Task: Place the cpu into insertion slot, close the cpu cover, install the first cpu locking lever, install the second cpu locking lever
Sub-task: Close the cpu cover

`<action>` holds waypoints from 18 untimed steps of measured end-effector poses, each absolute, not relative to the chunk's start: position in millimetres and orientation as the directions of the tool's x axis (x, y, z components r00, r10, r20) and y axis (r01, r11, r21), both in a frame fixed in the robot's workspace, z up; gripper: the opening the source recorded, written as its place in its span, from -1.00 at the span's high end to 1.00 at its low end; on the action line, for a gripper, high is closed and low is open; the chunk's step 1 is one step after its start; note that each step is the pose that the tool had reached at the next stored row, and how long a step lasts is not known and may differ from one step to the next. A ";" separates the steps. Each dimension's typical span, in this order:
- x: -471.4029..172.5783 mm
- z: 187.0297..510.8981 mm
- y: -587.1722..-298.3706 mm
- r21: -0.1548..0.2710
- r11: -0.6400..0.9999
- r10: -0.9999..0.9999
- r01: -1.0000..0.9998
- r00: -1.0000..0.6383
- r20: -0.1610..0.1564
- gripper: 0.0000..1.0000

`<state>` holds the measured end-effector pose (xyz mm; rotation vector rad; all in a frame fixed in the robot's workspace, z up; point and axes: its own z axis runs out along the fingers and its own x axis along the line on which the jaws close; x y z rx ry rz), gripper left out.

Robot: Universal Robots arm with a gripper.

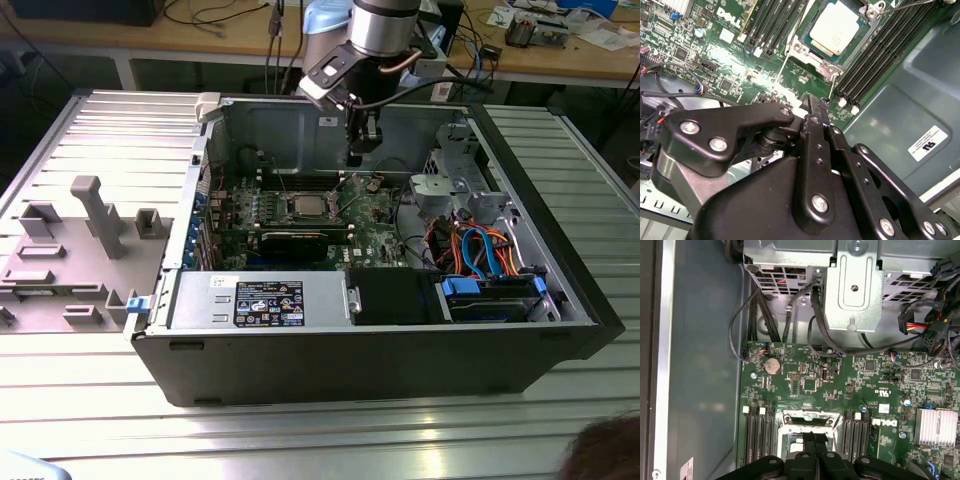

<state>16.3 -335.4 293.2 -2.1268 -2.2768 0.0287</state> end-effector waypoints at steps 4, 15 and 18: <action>23.8 292.6 -335.2 -0.037 0.068 0.998 0.997 -0.068 0.007 0.79; 56.2 277.0 -333.2 -0.081 0.068 0.998 0.994 -0.068 0.010 0.79; 57.9 271.1 -332.5 -0.085 0.068 0.998 0.994 -0.068 0.010 0.79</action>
